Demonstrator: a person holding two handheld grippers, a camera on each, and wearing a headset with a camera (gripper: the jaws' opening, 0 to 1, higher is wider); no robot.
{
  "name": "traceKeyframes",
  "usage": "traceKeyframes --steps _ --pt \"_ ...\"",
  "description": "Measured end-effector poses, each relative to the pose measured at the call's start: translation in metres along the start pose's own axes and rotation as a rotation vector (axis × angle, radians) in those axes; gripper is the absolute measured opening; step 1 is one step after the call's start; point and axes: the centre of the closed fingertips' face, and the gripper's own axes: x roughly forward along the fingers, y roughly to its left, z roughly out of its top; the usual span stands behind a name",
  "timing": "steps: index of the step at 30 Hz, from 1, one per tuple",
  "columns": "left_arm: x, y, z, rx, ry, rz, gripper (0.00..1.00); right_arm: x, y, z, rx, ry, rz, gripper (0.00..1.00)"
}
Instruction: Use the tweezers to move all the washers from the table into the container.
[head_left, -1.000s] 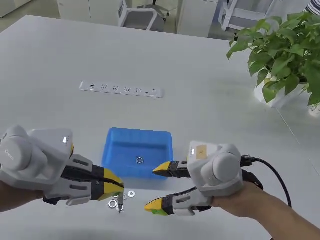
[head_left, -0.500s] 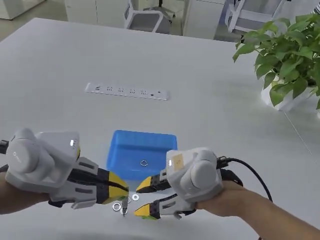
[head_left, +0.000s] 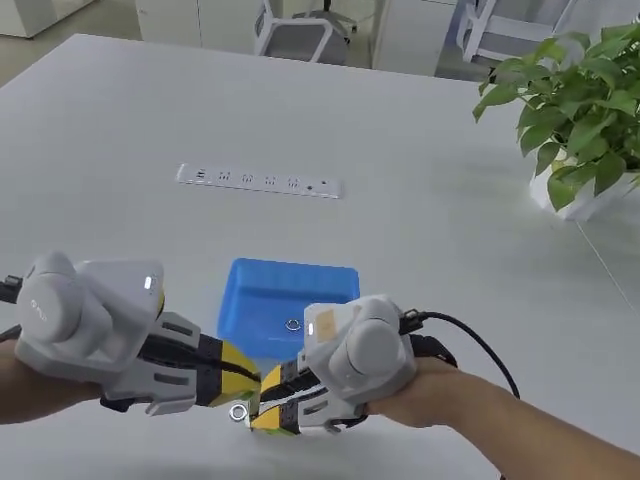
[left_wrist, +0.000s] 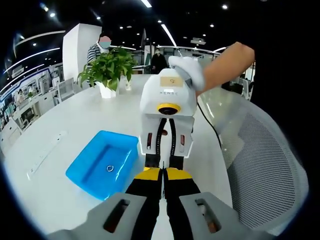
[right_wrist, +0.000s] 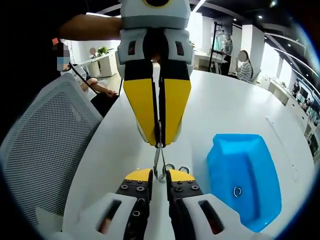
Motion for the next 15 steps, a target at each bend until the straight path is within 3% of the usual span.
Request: traceKeyframes --steps 15 --pt "-0.0005 -0.0012 0.0002 0.002 0.008 -0.005 0.05 0.005 0.0003 0.0005 -0.041 0.014 -0.009 0.09"
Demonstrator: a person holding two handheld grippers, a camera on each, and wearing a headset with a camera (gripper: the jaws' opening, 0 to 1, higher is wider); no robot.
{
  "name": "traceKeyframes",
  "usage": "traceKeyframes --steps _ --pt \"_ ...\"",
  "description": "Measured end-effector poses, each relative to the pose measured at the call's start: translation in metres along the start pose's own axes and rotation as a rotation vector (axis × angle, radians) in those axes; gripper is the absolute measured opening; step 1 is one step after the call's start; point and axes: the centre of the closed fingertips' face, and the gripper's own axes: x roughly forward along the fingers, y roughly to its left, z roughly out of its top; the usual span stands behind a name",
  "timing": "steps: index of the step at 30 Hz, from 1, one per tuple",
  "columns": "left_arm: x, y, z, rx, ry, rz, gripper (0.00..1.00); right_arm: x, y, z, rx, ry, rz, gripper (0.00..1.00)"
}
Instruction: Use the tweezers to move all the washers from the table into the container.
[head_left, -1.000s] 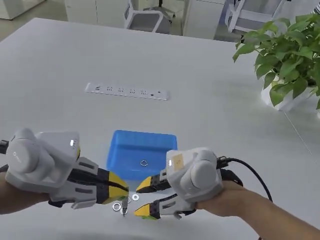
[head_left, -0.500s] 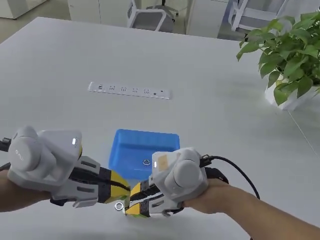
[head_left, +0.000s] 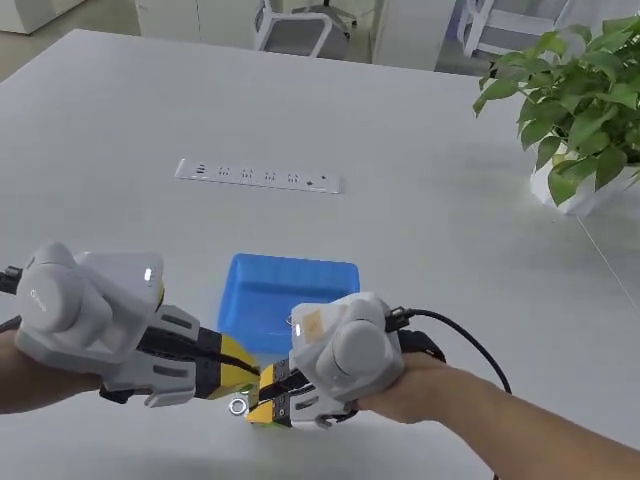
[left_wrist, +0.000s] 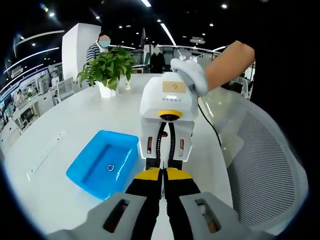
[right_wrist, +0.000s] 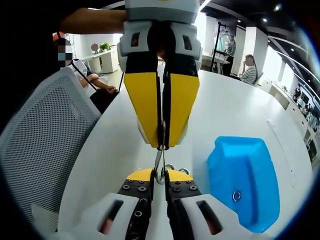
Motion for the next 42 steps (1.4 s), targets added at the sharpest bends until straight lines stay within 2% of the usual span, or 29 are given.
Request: traceKeyframes --steps 10,18,21,32,36,42 --pt "0.002 -0.002 0.002 0.005 0.0 0.001 0.05 0.0 -0.001 -0.002 0.038 -0.01 -0.032 0.08" --pt "0.0 -0.001 0.001 0.009 0.014 0.009 0.06 0.0 -0.002 -0.001 0.04 -0.01 -0.035 0.08" --pt "-0.001 0.001 0.0 0.008 0.019 0.023 0.09 0.0 -0.002 -0.001 0.035 -0.005 -0.037 0.08" --pt "-0.014 0.002 -0.002 -0.004 0.015 0.05 0.31 -0.004 0.002 0.002 0.013 0.004 -0.037 0.08" --pt "-0.021 0.004 -0.005 -0.031 -0.005 0.084 0.45 -0.008 0.001 0.004 0.01 0.001 -0.045 0.08" --pt "-0.034 0.007 -0.011 -0.092 -0.014 0.145 0.63 -0.015 0.0 0.013 0.009 -0.014 -0.054 0.08"
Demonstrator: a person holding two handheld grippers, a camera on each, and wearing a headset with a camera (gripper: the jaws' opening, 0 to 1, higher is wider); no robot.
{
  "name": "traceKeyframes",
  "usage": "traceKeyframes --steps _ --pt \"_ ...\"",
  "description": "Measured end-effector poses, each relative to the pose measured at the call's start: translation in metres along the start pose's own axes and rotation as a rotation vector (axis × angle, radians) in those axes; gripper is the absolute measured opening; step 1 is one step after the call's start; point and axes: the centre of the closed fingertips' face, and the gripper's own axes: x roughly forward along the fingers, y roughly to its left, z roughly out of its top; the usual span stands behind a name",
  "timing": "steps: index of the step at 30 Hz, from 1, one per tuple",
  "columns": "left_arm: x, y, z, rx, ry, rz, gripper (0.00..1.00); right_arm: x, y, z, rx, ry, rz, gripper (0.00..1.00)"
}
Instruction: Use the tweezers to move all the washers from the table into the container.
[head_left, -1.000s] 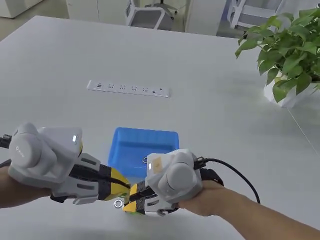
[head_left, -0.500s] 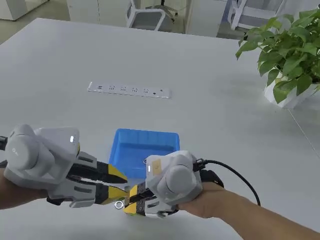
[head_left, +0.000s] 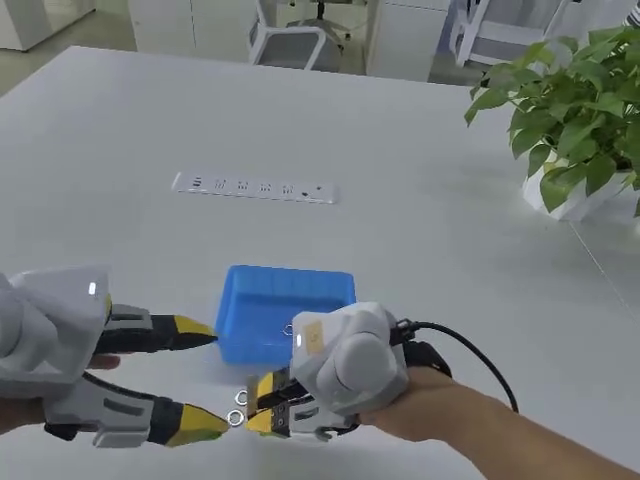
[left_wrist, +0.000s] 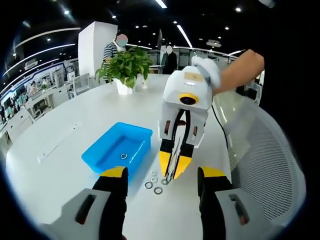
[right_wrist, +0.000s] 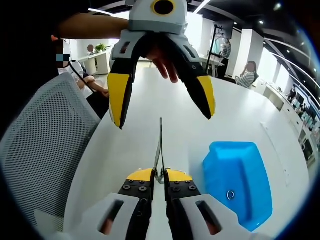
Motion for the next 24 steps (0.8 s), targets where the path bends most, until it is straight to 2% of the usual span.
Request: traceKeyframes --steps 3,7,11,19,24 --pt "-0.005 0.004 -0.004 -0.029 0.0 0.034 0.73 -0.003 0.0 0.004 0.0 -0.002 0.0 0.08" --pt "-0.009 0.004 -0.005 -0.069 -0.015 0.06 0.82 -0.008 -0.003 0.012 0.0 -0.018 -0.01 0.08" --pt "-0.013 0.006 -0.008 -0.098 -0.01 0.084 0.89 -0.014 -0.005 0.019 -0.005 -0.027 -0.017 0.08" --pt "-0.02 0.011 -0.005 -0.114 -0.03 0.121 0.96 -0.025 -0.011 0.029 -0.01 -0.033 -0.029 0.08" --pt "-0.022 0.01 -0.004 -0.126 -0.036 0.124 0.99 -0.036 -0.019 0.034 -0.011 -0.032 -0.04 0.08"
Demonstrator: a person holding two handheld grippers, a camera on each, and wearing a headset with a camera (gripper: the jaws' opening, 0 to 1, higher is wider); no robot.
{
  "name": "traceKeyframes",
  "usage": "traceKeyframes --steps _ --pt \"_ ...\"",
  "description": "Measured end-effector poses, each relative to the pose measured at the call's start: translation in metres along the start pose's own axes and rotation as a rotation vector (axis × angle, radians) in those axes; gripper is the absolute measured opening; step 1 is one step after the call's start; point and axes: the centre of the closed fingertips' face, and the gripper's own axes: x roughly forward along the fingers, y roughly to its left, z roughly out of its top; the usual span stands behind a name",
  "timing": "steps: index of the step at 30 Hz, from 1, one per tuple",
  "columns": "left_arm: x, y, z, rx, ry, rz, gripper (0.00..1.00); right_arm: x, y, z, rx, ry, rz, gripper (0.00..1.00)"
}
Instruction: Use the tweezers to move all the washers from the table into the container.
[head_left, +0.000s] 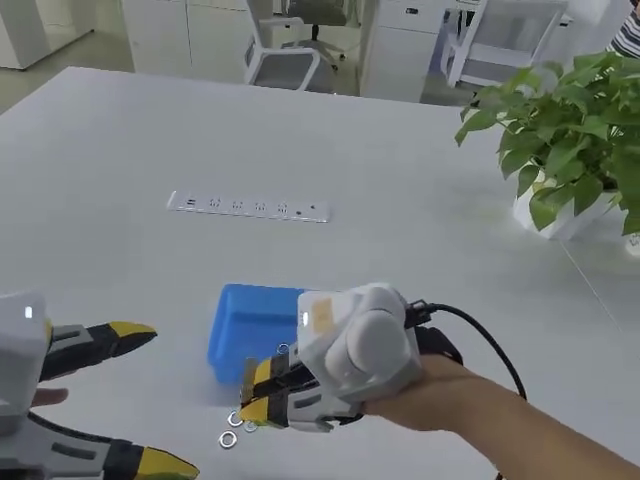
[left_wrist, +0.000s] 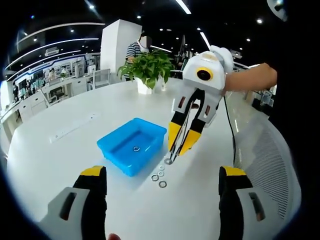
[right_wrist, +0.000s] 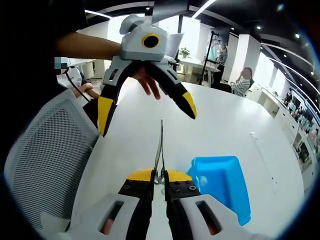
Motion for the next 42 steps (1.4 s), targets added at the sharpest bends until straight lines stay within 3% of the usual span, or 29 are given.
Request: traceKeyframes --steps 10,19,26,42 --pt "0.0 0.0 0.0 -0.016 -0.008 0.019 0.99 -0.013 -0.022 0.004 0.008 -0.014 -0.031 0.08" --pt "0.0 0.002 0.002 -0.025 -0.019 0.041 0.99 -0.019 -0.04 -0.002 0.028 -0.02 -0.064 0.08" --pt "0.001 -0.002 -0.001 -0.033 -0.014 0.043 0.99 -0.022 -0.056 -0.013 0.02 -0.01 -0.1 0.08" --pt "0.001 0.003 0.002 -0.027 -0.029 0.067 0.99 -0.022 -0.082 -0.043 0.058 0.015 -0.159 0.09"
